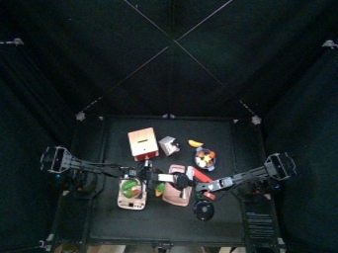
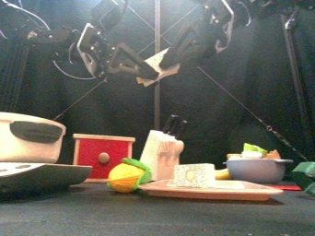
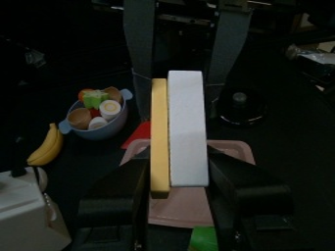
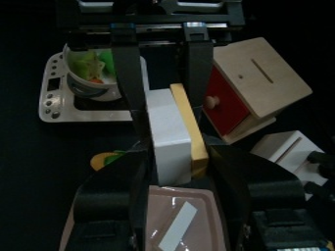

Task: Reorient grip on egg sushi

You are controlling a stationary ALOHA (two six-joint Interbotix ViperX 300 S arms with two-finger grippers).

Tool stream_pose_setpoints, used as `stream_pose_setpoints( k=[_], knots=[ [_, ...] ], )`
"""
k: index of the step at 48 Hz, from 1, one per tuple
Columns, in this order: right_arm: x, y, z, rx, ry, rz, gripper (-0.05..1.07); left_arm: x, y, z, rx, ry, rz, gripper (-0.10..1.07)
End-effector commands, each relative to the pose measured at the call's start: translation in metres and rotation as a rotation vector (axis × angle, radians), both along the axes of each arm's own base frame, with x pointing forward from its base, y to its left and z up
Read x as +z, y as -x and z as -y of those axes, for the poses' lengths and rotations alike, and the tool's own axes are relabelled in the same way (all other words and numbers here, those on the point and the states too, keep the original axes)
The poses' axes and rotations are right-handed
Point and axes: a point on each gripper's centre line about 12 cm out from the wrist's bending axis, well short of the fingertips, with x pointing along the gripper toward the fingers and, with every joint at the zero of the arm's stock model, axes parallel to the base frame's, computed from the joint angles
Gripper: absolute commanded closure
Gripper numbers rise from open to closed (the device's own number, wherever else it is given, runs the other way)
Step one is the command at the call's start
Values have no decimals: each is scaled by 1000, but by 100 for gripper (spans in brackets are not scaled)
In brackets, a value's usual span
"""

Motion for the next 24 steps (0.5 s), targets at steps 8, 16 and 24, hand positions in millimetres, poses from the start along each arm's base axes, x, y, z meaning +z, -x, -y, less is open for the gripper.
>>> stream_pose_setpoints(
  k=[8, 16, 24],
  knots=[
    [12, 3, 5, -21, 4, 29, 50, 17, 2, -3, 49, 86, 63, 35],
    [11, 10, 8, -35, 27, 23, 50, 18, 14, -8, 103, 161, 77, 16],
    [9, 13, 9, -31, 41, 21, 51, 19, 19, -9, 129, 210, 100, -2]
  ],
)
